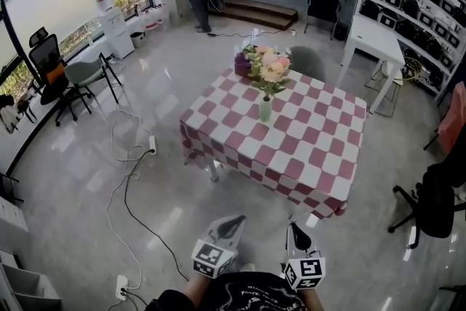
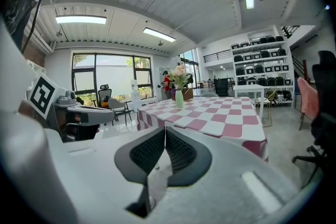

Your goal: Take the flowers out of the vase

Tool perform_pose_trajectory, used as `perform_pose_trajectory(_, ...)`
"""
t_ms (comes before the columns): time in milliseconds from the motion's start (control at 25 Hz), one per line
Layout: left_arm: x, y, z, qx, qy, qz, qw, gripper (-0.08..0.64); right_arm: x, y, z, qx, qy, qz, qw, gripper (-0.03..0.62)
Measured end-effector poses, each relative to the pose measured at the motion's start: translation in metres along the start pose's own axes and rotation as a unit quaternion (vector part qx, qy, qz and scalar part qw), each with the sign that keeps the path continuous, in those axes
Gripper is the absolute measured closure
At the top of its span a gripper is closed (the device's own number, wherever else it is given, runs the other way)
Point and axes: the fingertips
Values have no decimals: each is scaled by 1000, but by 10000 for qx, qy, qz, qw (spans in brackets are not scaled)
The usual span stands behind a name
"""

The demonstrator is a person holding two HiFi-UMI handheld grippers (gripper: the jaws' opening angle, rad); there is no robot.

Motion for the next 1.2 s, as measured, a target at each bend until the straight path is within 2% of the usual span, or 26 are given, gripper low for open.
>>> perform_pose_trajectory(440,43,-61,-20,13,30,13,10000,548,59,22,-23,212,-41,228,9995,583)
perform_pose_trajectory(720,76,-102,-41,105,49,206,9997,548,108,24,-41,366,-36,339,9987,583)
perform_pose_trajectory(1200,117,-175,-63,264,61,710,9971,548,189,15,-65,529,70,808,9953,583)
Point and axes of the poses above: the fingertips, and each gripper's own axes: x forward along the fingers, y to its right, z out of its underside, and after that the axes turned 1 degree about -z, right-handed
